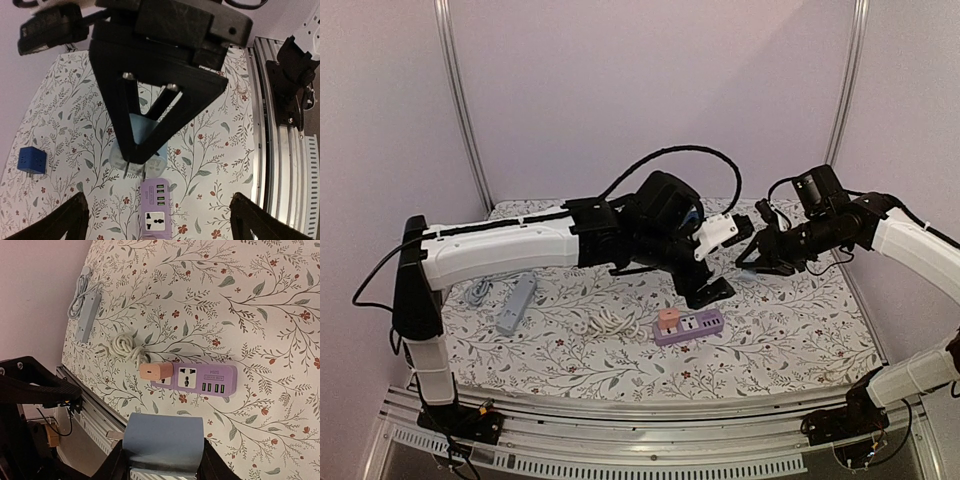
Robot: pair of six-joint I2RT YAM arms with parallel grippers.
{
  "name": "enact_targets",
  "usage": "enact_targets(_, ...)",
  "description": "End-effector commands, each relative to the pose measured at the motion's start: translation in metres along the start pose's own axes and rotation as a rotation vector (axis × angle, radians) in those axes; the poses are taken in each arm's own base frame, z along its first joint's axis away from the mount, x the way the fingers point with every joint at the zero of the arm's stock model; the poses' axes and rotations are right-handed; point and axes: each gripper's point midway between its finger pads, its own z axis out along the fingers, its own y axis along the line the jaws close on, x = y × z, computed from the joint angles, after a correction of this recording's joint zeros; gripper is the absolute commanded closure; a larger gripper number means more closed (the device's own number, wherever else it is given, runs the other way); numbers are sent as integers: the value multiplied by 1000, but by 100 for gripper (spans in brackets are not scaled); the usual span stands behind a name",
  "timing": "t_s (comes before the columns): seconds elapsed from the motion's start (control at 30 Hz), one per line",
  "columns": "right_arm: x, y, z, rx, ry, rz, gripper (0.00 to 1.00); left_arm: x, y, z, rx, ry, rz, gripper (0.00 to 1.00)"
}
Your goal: Insert the plug
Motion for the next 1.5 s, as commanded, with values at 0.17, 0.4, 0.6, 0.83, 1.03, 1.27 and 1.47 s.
enact_targets(0.17,8,33,-16,-136,35,-69,76,-21,-4,20,-25,-39,88,7)
enact_targets(0.4,13,39,-18,-168,57,-82,76,-16,-4,27,-36,-18,120,14)
enact_targets(0.6,15,41,-15,-180,77,-86,76,-14,-6,31,-35,-9,145,25)
enact_targets(0.83,16,42,-15,-181,81,-86,76,-12,-9,35,-22,-3,158,40)
enact_targets(1.03,17,42,-14,-183,88,-79,76,-18,-11,32,-21,-16,170,73)
enact_targets(1.27,15,40,-16,-164,76,-63,16,-22,-8,22,-46,-25,156,100)
enact_targets(1.47,-5,45,-39,-133,-53,-104,1,-30,-3,-6,-80,-104,98,100)
